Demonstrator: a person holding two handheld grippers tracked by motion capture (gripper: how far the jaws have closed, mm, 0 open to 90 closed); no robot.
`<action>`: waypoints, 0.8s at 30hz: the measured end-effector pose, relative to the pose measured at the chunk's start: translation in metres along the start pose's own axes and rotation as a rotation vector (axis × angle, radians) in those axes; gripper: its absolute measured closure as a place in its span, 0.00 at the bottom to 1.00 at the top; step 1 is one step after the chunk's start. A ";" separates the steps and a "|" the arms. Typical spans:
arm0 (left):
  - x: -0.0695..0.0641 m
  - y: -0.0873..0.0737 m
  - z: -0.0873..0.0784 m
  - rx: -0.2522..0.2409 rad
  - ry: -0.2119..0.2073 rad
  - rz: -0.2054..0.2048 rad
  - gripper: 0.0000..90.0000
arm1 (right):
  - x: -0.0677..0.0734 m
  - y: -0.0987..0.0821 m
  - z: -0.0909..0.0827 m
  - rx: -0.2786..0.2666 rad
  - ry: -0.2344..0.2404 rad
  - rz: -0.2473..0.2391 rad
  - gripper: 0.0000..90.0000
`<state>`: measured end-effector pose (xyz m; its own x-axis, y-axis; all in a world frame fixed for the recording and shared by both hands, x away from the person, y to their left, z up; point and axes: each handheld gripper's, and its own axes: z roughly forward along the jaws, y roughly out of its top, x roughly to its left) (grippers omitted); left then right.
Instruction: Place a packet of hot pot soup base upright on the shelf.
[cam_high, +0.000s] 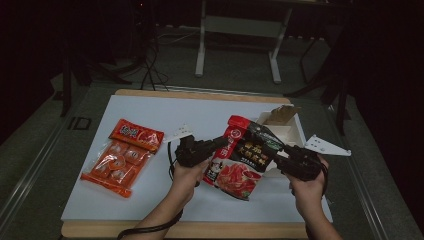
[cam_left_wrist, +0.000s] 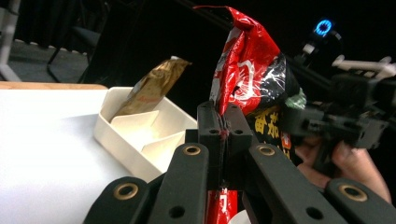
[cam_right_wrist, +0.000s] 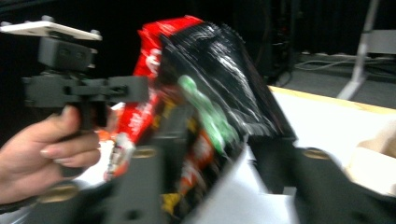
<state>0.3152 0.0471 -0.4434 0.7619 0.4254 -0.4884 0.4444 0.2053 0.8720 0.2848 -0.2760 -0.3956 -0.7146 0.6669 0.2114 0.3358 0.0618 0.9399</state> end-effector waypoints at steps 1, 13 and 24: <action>0.002 -0.001 0.001 0.003 -0.001 -0.003 0.99 | 0.001 0.001 0.000 0.001 0.007 -0.002 0.73; 0.011 -0.002 -0.006 -0.001 -0.026 0.011 0.94 | 0.019 0.021 0.001 0.023 0.038 -0.106 0.85; 0.006 0.017 -0.020 0.036 -0.016 0.067 0.66 | 0.019 0.043 -0.003 0.027 0.089 -0.143 0.86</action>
<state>0.3176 0.0705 -0.4308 0.7975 0.4232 -0.4300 0.4088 0.1451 0.9010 0.2837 -0.2632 -0.3506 -0.8076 0.5812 0.0997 0.2418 0.1723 0.9549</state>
